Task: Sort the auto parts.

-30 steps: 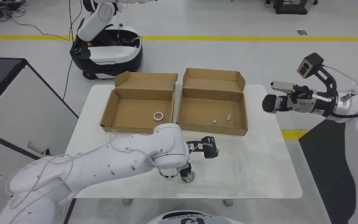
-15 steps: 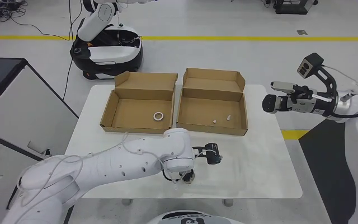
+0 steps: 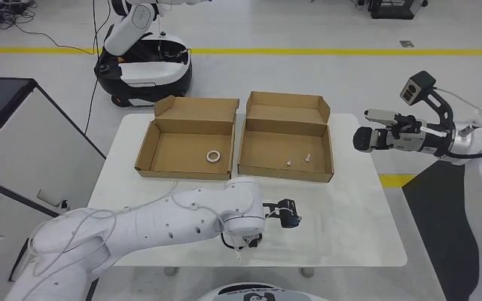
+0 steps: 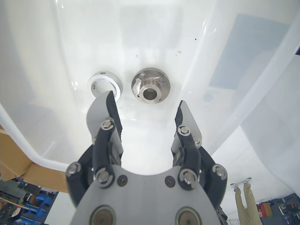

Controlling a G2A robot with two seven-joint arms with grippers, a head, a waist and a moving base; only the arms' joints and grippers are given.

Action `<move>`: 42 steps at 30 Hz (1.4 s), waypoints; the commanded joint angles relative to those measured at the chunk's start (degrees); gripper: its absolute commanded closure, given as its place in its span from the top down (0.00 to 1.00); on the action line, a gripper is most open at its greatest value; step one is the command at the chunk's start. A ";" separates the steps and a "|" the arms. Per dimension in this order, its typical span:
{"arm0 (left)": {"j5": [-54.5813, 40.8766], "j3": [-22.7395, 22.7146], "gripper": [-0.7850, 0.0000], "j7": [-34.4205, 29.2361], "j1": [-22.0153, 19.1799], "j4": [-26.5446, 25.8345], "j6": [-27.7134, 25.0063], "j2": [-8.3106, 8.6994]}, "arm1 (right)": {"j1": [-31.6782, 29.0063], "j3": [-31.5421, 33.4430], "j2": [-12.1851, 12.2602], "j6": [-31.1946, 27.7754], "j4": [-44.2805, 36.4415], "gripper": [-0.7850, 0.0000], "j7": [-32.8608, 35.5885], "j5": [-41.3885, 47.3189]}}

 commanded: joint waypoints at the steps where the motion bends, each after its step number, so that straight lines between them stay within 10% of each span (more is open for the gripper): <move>1: -0.34 0.15 0.64 0.00 0.18 -0.02 0.03 -0.03 | 0.00 0.00 0.00 0.00 0.00 1.00 0.00 0.00; 42: 1.50 0.15 0.44 0.00 2.42 6.44 -3.57 -2.04 | 0.00 0.00 0.00 0.00 0.00 1.00 0.00 0.00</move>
